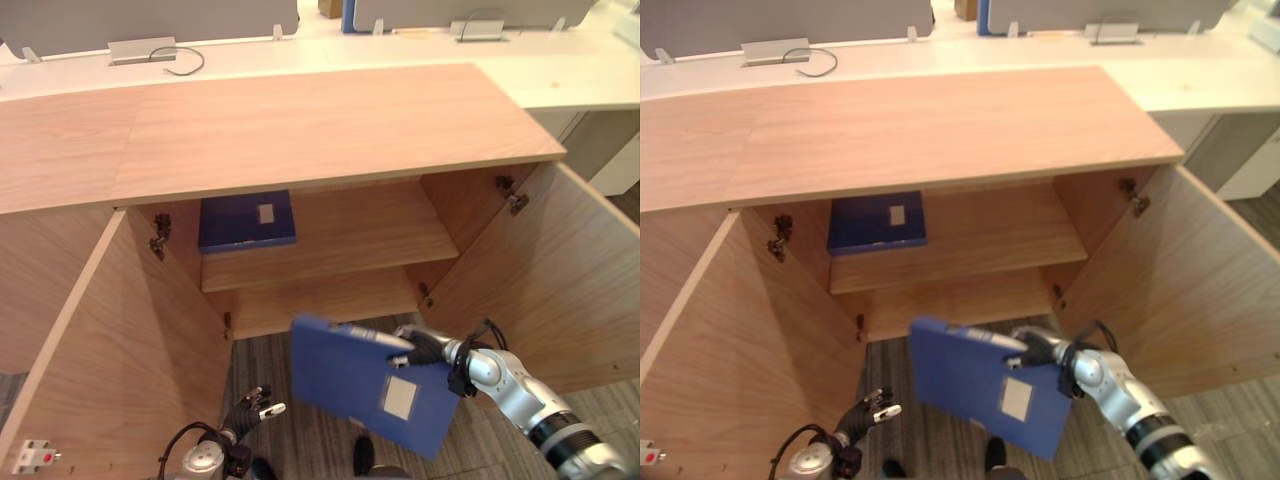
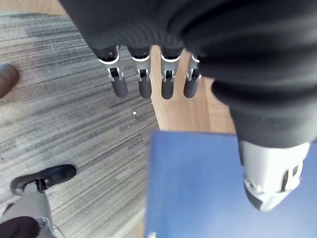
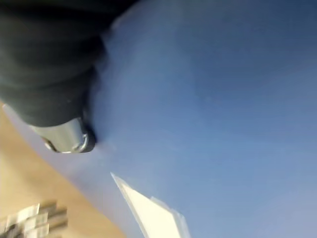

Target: Walk over to the cabinet, pick up the folder, carry it to the office cabinet, place the folder inside the office cabinet, then close the office cabinet door

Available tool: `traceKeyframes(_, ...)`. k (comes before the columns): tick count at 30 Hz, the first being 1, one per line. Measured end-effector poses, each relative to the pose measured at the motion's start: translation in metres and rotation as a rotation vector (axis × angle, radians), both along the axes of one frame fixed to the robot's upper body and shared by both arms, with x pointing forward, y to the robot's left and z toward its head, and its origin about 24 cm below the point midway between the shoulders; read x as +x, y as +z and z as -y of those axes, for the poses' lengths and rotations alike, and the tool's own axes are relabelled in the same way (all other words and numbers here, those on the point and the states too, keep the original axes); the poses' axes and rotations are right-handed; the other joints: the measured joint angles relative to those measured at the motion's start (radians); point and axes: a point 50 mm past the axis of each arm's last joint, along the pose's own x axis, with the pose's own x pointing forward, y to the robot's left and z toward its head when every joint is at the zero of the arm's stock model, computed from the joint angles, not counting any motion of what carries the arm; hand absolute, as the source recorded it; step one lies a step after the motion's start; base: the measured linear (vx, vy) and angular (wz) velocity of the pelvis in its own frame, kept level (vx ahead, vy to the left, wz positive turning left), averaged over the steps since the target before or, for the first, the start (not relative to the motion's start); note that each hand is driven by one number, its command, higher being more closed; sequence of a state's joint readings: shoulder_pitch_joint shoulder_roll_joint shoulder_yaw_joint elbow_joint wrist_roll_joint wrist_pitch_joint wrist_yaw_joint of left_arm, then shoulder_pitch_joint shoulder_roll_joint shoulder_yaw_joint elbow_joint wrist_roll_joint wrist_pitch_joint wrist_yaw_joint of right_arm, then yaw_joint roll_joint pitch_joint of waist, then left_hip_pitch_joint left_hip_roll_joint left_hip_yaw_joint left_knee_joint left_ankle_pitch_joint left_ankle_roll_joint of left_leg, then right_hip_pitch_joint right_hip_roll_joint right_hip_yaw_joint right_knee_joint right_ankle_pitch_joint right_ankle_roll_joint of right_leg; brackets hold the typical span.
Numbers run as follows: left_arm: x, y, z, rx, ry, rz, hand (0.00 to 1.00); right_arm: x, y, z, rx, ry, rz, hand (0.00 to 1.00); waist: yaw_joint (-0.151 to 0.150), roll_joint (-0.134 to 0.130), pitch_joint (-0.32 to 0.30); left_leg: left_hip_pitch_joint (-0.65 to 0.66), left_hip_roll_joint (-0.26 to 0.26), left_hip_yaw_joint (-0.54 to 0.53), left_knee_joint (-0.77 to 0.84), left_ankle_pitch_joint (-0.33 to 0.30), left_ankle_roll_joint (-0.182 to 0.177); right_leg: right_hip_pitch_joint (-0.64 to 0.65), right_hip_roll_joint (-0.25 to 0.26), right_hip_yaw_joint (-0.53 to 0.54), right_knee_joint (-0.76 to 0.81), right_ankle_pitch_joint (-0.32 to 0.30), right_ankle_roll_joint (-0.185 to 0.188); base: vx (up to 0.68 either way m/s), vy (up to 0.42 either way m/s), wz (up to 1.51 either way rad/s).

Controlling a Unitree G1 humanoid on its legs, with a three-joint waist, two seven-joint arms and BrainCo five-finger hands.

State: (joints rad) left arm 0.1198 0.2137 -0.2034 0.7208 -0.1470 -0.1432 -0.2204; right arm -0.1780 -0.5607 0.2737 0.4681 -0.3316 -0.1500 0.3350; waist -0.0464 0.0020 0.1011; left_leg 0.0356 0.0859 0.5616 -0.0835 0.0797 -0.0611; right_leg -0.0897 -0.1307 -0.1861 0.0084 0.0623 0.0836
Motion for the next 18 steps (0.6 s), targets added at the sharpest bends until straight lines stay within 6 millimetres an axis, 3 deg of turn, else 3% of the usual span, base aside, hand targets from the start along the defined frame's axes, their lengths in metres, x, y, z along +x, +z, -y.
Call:
traceKeyframes(3,0.004,0.002,0.002,0.012,-0.001,0.017,0.0,0.016,0.0,0.011,0.259,-0.318,0.053,1.0,0.013,0.01,0.045,0.002,-0.032,-0.013,0.005,-0.036,0.014,-0.077,-0.037,0.031,0.143,-0.071,0.0,-0.04,0.081,-0.16)
traceKeyframes(5,0.005,0.002,-0.002,0.039,0.02,0.02,0.0,0.034,0.003,0.001,0.554,-0.531,0.103,1.0,0.018,0.007,0.082,0.004,-0.046,0.004,0.027,-0.047,0.022,-0.14,-0.064,0.016,0.281,-0.092,-0.017,0.01,0.057,-0.35)
traceKeyframes(7,0.006,0.001,-0.006,0.077,0.03,0.018,0.0,0.045,0.006,-0.009,0.736,-0.639,0.112,1.0,0.036,0.004,0.109,0.004,-0.041,0.024,0.085,-0.075,0.035,-0.155,-0.08,-0.005,0.335,-0.087,-0.026,0.01,0.039,-0.39)
traceKeyframes(9,0.013,0.002,-0.014,0.134,0.053,0.029,0.0,0.058,0.015,-0.021,0.955,-0.728,0.114,1.0,0.039,0.003,0.148,-0.008,-0.022,0.03,0.163,-0.123,0.044,-0.141,-0.085,-0.004,0.33,-0.076,-0.041,-0.01,0.051,-0.22)
traceKeyframes(14,0.036,0.011,-0.022,0.223,0.068,0.084,0.0,0.074,0.035,-0.025,1.365,-0.866,0.125,1.0,0.038,-0.004,0.236,-0.154,0.033,-0.021,0.384,-0.209,0.06,-0.166,-0.097,-0.021,0.314,-0.058,-0.047,-0.09,0.061,0.22)
traceKeyframes(16,0.044,0.015,-0.024,0.23,0.084,0.105,0.0,0.082,0.049,-0.025,1.485,-0.876,0.148,1.0,0.038,0.002,0.282,-0.25,0.076,-0.073,0.523,-0.257,0.065,-0.182,-0.099,-0.067,0.33,-0.076,-0.023,-0.11,0.008,0.48)
traceKeyframes(18,0.051,0.019,-0.025,0.232,0.087,0.126,0.0,0.091,0.065,-0.025,1.596,-0.861,0.183,1.0,0.042,0.01,0.314,-0.35,0.109,-0.117,0.641,-0.301,0.064,-0.249,-0.115,-0.101,0.434,-0.134,-0.008,-0.15,0.006,0.46)
